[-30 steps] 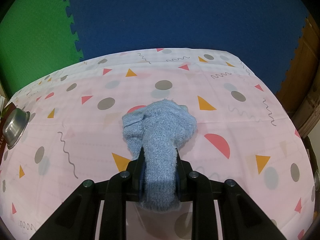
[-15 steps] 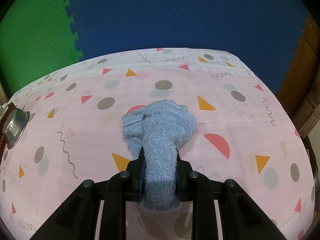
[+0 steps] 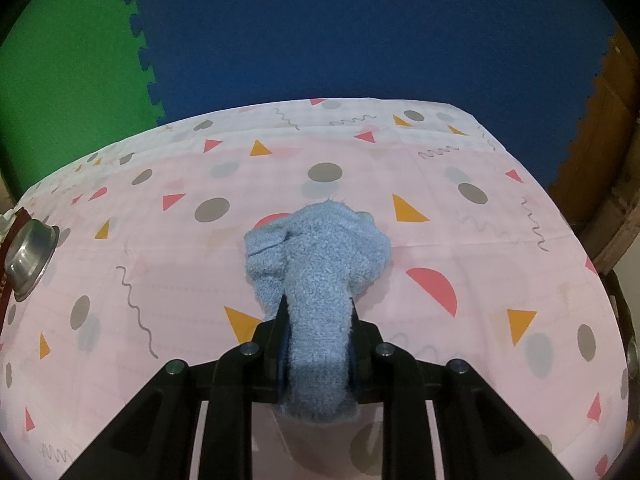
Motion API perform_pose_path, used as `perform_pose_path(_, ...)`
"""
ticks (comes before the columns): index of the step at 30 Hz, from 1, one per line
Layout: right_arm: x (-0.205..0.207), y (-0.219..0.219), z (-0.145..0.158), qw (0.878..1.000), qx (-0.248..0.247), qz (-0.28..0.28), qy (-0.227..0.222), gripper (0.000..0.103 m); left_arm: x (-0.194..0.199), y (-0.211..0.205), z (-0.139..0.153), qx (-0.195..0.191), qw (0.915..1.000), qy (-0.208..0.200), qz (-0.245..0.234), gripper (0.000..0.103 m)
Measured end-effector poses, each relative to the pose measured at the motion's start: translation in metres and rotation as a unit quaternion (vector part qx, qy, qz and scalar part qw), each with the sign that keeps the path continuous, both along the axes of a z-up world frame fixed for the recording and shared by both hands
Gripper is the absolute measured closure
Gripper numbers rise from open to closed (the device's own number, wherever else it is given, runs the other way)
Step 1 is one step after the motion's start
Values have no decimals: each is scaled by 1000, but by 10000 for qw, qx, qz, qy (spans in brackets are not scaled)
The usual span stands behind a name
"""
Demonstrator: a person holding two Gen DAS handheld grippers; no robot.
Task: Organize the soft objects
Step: 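Carry the blue sock over the gold tray with the right tool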
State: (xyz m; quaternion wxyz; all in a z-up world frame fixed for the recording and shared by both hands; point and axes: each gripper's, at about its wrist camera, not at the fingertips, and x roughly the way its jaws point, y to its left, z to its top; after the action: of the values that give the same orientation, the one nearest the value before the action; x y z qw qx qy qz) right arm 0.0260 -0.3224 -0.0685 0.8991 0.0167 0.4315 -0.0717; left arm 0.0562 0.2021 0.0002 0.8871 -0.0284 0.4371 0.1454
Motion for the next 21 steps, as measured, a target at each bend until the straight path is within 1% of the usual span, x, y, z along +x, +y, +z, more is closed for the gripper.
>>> perform_pose_path(4,-2,11,8,10000,-38,-7,35,82,-15,12,-4,107,9997,-48,224,24)
perform_pose_path(9,2,40,28,9996,-37,272,-33,82,-30,25,-7,217,9987,-114,453,23)
perform_pose_path(15,15,102,61,9953,155,931,-227,82,-43,37,-11,106,9981,-110,600,23)
perform_pose_path(21,26,184,80,9826,548,1755,-262,82,-55,50,-12,-45,9965,-116,824,23)
